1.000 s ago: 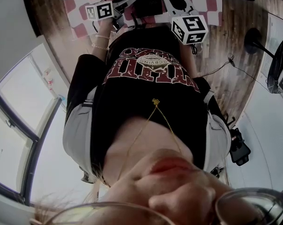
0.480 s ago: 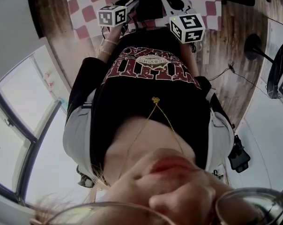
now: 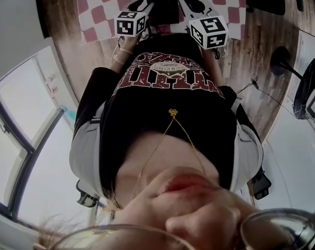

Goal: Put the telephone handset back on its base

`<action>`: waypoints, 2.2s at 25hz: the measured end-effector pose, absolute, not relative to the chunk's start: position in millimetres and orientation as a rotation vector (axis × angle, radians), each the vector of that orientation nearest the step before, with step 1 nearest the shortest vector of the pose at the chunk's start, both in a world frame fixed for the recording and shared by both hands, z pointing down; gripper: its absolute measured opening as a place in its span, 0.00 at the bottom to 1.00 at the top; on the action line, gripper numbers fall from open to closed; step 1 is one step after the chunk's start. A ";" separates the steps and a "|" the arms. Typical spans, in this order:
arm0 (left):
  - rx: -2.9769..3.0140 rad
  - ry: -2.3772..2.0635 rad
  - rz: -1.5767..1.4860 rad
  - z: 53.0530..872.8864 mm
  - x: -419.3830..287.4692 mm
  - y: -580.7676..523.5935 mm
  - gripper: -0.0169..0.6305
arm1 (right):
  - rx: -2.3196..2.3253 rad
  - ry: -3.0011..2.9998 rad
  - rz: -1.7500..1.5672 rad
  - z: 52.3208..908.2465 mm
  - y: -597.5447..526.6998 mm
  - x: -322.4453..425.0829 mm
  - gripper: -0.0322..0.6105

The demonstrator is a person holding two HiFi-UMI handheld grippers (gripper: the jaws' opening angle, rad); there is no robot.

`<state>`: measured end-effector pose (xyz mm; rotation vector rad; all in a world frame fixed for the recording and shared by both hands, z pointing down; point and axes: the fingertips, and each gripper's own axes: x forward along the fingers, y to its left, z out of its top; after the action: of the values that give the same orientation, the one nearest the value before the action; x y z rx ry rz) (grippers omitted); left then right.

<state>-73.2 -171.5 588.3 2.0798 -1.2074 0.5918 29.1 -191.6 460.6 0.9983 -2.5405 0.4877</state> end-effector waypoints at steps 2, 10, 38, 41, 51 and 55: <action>2.084 -1.245 0.623 588.0 -74.1 -167.9 0.30 | 0.976 -2.541 0.483 461.9 -192.4 29.5 0.09; 2.122 -1.240 0.578 573.6 -65.7 -154.4 0.30 | 0.882 -2.538 0.484 475.6 -188.0 20.9 0.09; 2.239 -1.246 0.385 521.2 -49.4 -169.3 0.04 | 0.777 -2.546 0.480 480.6 -175.3 -11.5 0.09; 2.259 -1.252 0.369 511.9 -49.2 -172.4 0.04 | 0.791 -2.554 0.479 475.9 -177.2 -15.7 0.09; 2.382 -1.272 0.244 452.1 -49.4 -191.3 0.04 | 0.890 -2.652 0.419 427.0 -190.0 -28.0 0.09; 2.447 -1.275 0.207 425.5 -50.5 -198.4 0.04 | 0.954 -2.690 0.371 401.7 -197.1 -32.1 0.09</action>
<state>-50.5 -198.4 425.5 2.4471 -1.2755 0.2067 -32.1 -197.1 401.7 0.9536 -2.6903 0.3710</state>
